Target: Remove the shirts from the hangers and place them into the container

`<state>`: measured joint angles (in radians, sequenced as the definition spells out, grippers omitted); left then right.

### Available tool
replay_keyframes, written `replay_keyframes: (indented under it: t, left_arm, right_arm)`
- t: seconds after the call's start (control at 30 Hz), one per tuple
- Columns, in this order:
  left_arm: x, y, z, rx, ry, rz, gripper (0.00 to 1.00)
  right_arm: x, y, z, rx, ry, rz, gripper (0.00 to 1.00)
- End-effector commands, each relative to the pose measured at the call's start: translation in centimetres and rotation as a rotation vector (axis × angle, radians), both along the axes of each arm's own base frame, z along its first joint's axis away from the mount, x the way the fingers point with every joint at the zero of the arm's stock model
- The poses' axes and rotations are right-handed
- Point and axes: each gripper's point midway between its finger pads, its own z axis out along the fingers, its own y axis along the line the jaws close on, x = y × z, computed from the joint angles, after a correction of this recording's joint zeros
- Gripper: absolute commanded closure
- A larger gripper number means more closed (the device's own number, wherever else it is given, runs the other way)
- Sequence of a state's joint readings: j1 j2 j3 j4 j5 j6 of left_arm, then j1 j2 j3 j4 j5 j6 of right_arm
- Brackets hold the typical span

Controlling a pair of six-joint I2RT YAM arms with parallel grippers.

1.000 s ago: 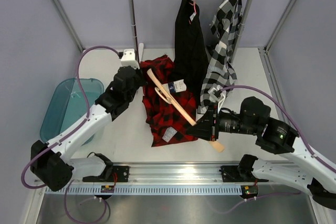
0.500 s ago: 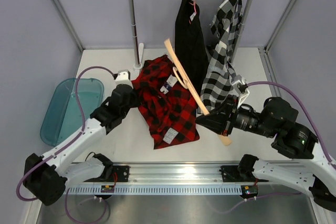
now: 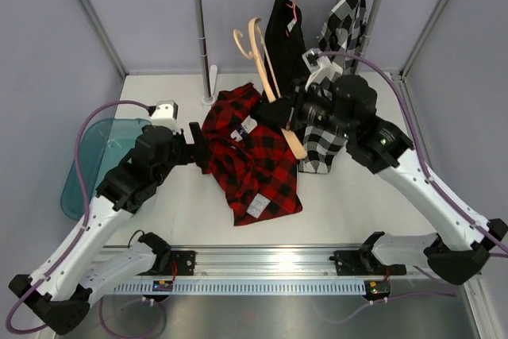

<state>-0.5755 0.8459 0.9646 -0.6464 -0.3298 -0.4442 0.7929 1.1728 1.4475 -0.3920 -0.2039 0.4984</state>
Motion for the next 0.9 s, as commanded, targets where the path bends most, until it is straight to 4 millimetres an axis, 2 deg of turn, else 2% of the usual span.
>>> replay_keyframes:
  t: [0.0, 0.1, 0.13, 0.17, 0.2, 0.23, 0.27, 0.3, 0.33, 0.37, 0.43, 0.63, 0.7, 0.77, 0.8, 0.87]
  left_arm:
    - [0.0, 0.8, 3.7, 0.083, -0.101, -0.060, 0.01]
    - [0.3, 0.9, 3.9, 0.142, -0.146, -0.098, 0.01]
    - [0.4, 1.0, 3.5, 0.141, -0.163, -0.097, 0.01]
    - [0.4, 1.1, 3.2, 0.142, -0.174, -0.090, 0.01]
    - [0.4, 1.1, 2.9, 0.143, -0.183, -0.095, 0.01]
    - [0.3, 1.1, 2.3, 0.136, -0.197, -0.097, 0.01]
    - [0.3, 1.2, 1.9, 0.137, -0.199, -0.096, 0.01]
    - [0.2, 1.4, 1.8, 0.139, -0.205, -0.090, 0.01]
    - [0.2, 1.5, 1.7, 0.140, -0.210, -0.086, 0.01]
    - [0.1, 1.8, 1.5, 0.142, -0.213, -0.075, 0.01]
    - [0.1, 2.0, 1.1, 0.147, -0.207, -0.068, 0.01]
    - [0.1, 2.2, 0.5, 0.166, -0.184, -0.066, 0.01]
    - [0.1, 1.9, 0.3, 0.161, -0.180, -0.077, 0.01]
    - [0.0, 1.8, 0.2, 0.160, -0.175, -0.082, 0.01]
    - [0.0, 1.8, 0.2, 0.157, -0.176, -0.083, 0.01]
    - [0.0, 1.8, 0.2, 0.156, -0.174, -0.087, 0.01]
  right_arm:
    - [3.0, -0.1, 6.6, 0.150, -0.112, -0.014, 1.00]
    - [5.8, 0.3, 8.3, 0.198, -0.108, -0.037, 1.00]
    - [8.1, 0.4, 7.8, 0.194, -0.096, -0.070, 1.00]
    - [8.7, 0.2, 9.0, 0.218, -0.110, -0.081, 1.00]
    - [9.6, 0.3, 9.2, 0.237, -0.094, -0.089, 1.00]
    - [11.8, 0.3, 8.7, 0.242, -0.083, -0.109, 1.00]
    - [12.3, 0.3, 9.9, 0.267, -0.096, -0.105, 1.00]
    - [12.9, 0.6, 10.0, 0.279, -0.077, -0.095, 1.00]
    - [14.6, 1.1, 9.0, 0.272, -0.055, -0.103, 1.00]
    - [15.1, 1.0, 10.1, 0.295, -0.063, -0.103, 1.00]
    - [17.1, 1.5, 9.9, 0.309, -0.052, -0.104, 1.00]
    - [19.9, 3.3, 9.6, 0.374, -0.014, -0.060, 1.00]
    - [20.5, 3.4, 9.6, 0.393, -0.011, -0.064, 1.00]
    - [21.5, 3.5, 8.6, 0.402, 0.027, -0.072, 1.00]
    - [21.7, 3.4, 9.3, 0.428, 0.000, -0.068, 1.00]
    - [22.5, 3.4, 8.9, 0.440, 0.012, -0.074, 1.00]
